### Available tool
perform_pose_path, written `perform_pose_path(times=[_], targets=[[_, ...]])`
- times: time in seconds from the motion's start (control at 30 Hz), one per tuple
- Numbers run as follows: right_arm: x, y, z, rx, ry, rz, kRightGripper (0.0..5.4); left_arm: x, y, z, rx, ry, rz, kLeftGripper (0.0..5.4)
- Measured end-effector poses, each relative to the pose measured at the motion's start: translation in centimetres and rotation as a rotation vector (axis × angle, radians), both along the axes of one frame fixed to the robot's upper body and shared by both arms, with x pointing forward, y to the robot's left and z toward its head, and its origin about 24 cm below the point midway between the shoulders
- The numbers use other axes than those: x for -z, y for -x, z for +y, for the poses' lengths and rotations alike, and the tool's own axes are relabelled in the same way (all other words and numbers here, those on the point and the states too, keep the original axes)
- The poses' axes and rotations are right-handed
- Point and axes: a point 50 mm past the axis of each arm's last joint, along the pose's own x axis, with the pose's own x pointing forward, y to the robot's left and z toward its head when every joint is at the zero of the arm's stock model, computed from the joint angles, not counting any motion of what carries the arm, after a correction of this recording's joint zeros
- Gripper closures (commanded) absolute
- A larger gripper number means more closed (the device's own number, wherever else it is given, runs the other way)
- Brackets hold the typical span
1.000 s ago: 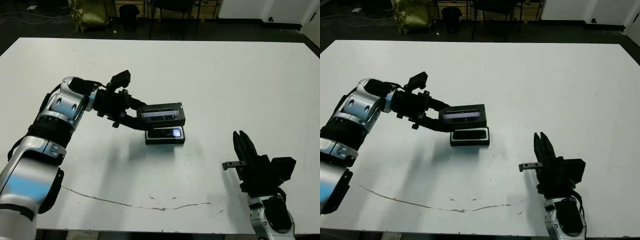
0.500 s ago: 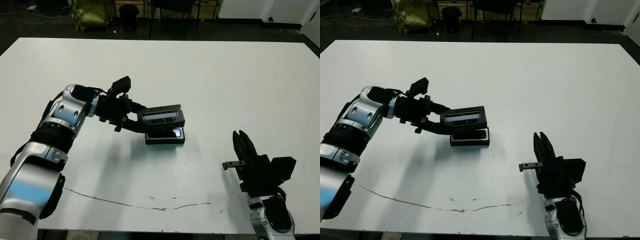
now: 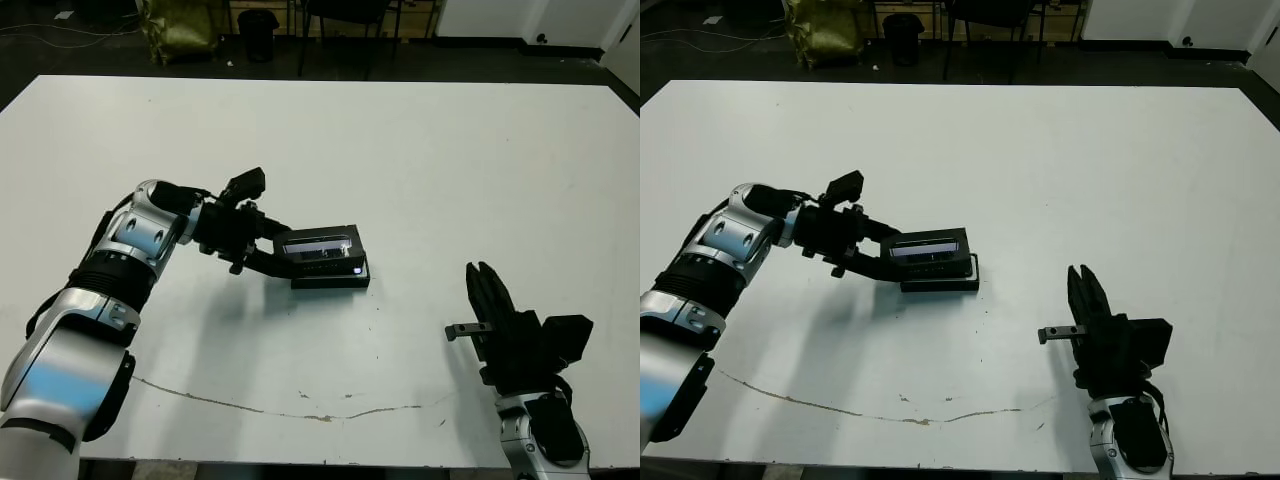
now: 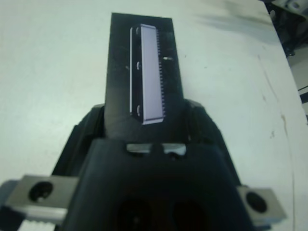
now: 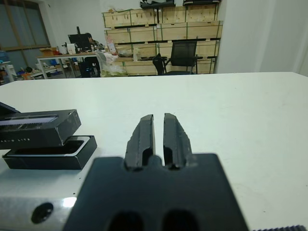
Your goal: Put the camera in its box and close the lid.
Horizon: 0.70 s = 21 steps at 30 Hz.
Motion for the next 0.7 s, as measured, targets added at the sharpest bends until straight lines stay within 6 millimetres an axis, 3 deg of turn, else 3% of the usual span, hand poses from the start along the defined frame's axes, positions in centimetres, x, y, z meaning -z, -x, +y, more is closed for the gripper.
perform_pose_path(times=[0.7], targets=[[0.03,0.21,-0.03,0.005,-0.002,0.006,5.4,0.87,0.11,-1.02,0.029,-0.004,0.003,2.91]])
